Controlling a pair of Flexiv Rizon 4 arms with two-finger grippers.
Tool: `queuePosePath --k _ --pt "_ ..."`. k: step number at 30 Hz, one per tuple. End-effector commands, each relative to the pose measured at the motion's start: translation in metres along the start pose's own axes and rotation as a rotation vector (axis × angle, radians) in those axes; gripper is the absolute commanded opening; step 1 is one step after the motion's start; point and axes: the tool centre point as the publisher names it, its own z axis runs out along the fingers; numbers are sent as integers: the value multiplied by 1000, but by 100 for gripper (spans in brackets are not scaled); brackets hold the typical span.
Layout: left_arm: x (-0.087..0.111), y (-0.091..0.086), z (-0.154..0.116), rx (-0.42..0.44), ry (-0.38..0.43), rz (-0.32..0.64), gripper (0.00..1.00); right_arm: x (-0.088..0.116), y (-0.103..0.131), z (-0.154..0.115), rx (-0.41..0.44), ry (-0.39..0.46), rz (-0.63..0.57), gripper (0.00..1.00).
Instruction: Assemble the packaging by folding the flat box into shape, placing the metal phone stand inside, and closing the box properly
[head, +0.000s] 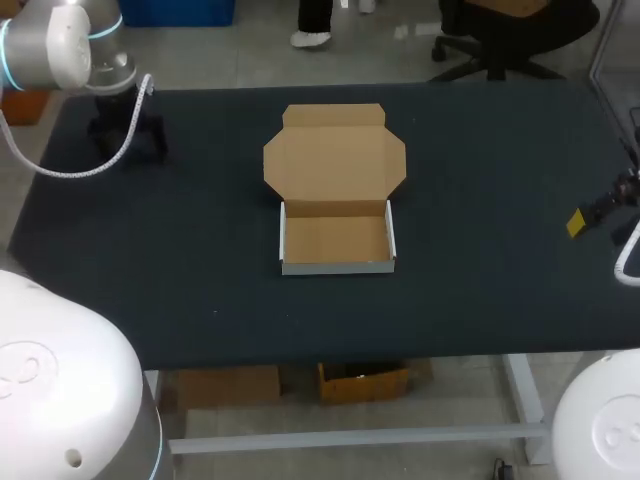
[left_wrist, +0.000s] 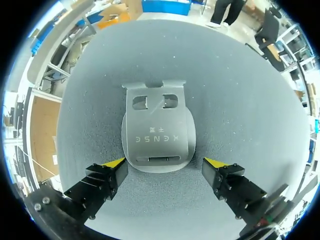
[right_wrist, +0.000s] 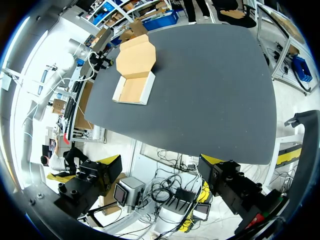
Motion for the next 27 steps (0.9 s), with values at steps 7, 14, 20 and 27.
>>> queuePosePath --k 7,14,20,27 --pt "-3 -13 5 -9 2 -12 100 0 0 -2 3 1 0 100" --pt "-3 -18 5 -5 1 -15 100 0 0 -2 3 1 0 100" --pt "-4 -20 4 -3 -1 -15 100 0 0 -2 3 1 0 100" --pt "-5 -24 6 -2 -5 -17 89 0 0 -2 3 1 0 100"
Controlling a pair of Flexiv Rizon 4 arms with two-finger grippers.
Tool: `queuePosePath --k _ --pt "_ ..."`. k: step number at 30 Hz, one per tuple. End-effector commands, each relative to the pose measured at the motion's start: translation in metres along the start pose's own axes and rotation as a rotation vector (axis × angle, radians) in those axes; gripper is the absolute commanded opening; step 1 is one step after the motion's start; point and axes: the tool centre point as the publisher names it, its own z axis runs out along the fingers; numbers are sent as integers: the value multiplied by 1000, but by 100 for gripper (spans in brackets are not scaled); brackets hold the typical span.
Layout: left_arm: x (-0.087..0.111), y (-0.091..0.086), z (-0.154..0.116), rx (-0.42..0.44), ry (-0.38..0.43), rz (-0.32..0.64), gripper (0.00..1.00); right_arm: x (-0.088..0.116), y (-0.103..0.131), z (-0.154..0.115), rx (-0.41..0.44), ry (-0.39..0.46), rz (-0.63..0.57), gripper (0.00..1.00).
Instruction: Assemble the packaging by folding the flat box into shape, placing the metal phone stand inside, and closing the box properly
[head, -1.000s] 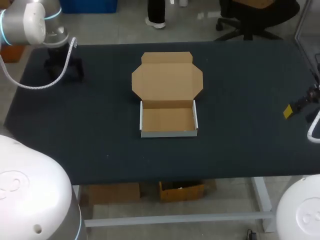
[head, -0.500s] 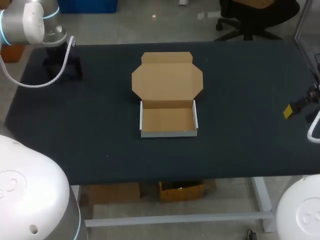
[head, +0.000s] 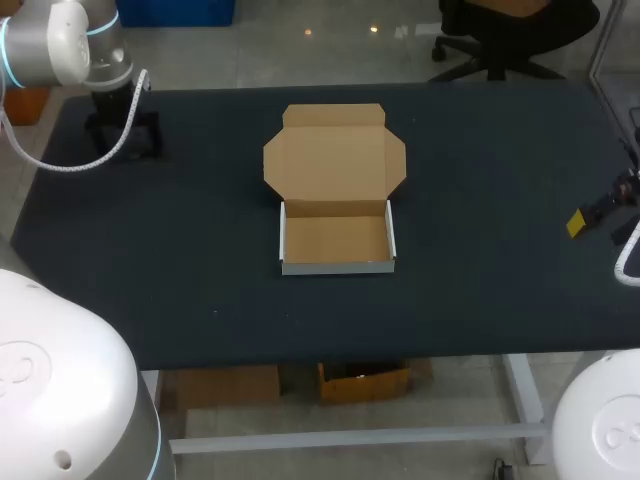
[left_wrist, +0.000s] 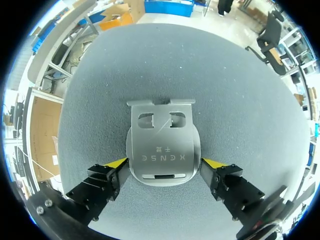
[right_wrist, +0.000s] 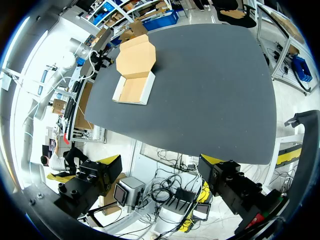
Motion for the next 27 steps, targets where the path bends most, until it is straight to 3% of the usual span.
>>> queuePosePath --k 1,27 --pt "0 -7 3 -10 -6 -1 89 0 0 -2 3 1 0 100" --pt "-3 -18 7 -12 -11 -15 87 0 0 -2 3 1 0 100"
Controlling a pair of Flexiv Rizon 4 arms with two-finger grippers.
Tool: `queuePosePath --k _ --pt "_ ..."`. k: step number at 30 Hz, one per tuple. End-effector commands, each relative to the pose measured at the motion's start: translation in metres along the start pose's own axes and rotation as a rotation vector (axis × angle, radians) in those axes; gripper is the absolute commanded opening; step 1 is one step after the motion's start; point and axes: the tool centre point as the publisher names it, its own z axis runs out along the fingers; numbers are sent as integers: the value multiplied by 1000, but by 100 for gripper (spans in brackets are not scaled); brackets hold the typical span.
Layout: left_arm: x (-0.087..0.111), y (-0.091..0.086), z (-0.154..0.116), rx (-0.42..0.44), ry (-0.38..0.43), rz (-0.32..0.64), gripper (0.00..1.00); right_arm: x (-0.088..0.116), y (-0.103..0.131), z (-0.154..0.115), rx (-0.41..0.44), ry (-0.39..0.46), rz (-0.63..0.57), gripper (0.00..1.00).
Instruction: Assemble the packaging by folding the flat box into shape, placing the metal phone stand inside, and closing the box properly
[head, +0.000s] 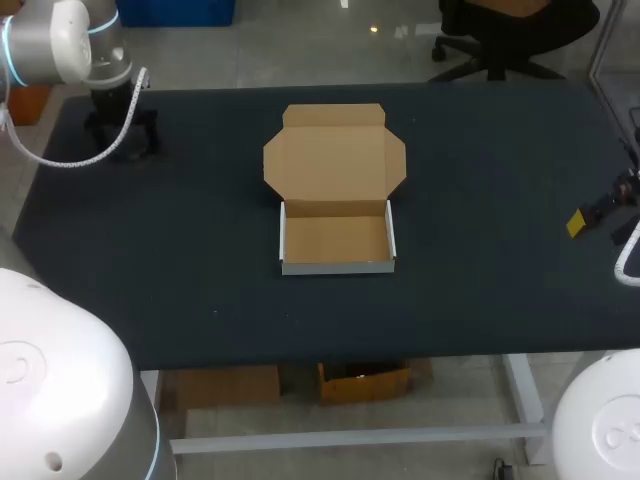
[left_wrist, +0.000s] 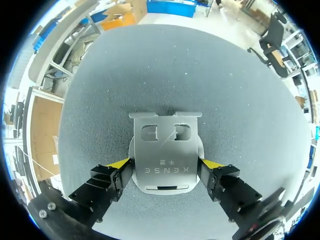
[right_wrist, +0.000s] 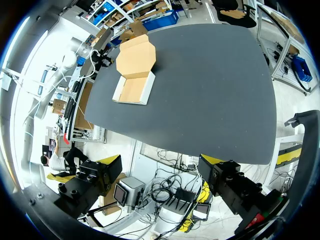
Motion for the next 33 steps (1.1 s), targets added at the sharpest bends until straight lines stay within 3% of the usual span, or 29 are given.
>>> queuePosePath --k 1,15,23,33 --pt "0 -8 3 -11 -3 -1 87 0 0 -2 3 1 0 100" --pt "2 -14 2 -2 -3 -2 85 0 0 -2 3 1 0 100" --pt "2 -15 2 -2 -4 -1 73 0 0 -2 3 1 0 100" --pt "1 -15 3 -6 -4 -1 72 0 0 -2 3 1 0 100"
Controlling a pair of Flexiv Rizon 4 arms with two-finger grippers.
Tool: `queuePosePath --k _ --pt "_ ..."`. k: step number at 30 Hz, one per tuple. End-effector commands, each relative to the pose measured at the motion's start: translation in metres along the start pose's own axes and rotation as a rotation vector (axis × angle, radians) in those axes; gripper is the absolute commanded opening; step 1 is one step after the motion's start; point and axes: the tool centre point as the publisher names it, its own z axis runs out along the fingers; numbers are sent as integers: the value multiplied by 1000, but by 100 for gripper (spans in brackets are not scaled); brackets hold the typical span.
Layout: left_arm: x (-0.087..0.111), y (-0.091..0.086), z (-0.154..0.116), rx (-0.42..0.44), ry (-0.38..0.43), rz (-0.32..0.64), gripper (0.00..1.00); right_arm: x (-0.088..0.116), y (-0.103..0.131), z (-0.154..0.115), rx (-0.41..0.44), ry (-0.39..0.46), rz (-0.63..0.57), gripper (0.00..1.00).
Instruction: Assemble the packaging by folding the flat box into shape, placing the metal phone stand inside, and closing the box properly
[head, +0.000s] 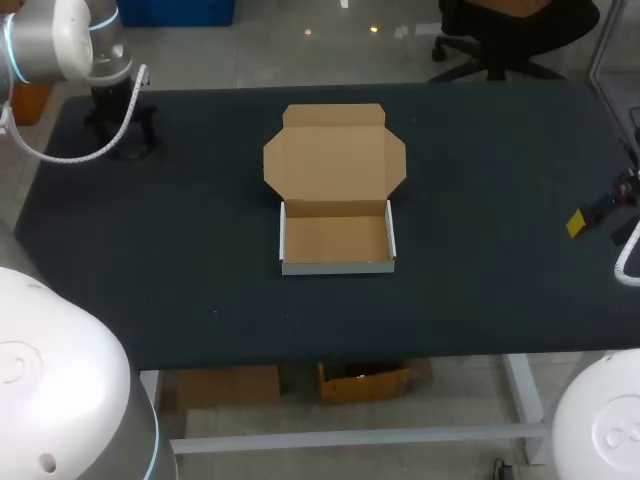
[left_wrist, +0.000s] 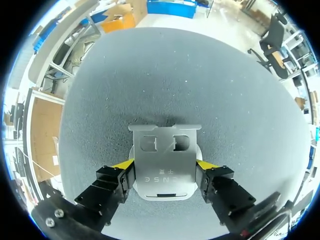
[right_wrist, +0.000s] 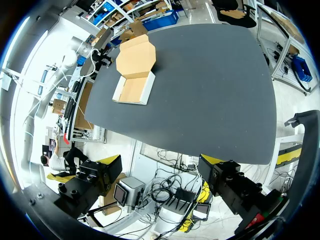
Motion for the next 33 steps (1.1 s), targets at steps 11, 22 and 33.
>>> queuePosePath --k 11,22,33 --pt "1 -6 5 -16 -4 4 70 0 0 -2 3 1 0 100" --pt "1 -8 6 -19 -5 6 4 0 0 -2 3 1 0 100" --pt "-1 -4 -2 15 15 13 0 0 0 -2 3 1 0 100"
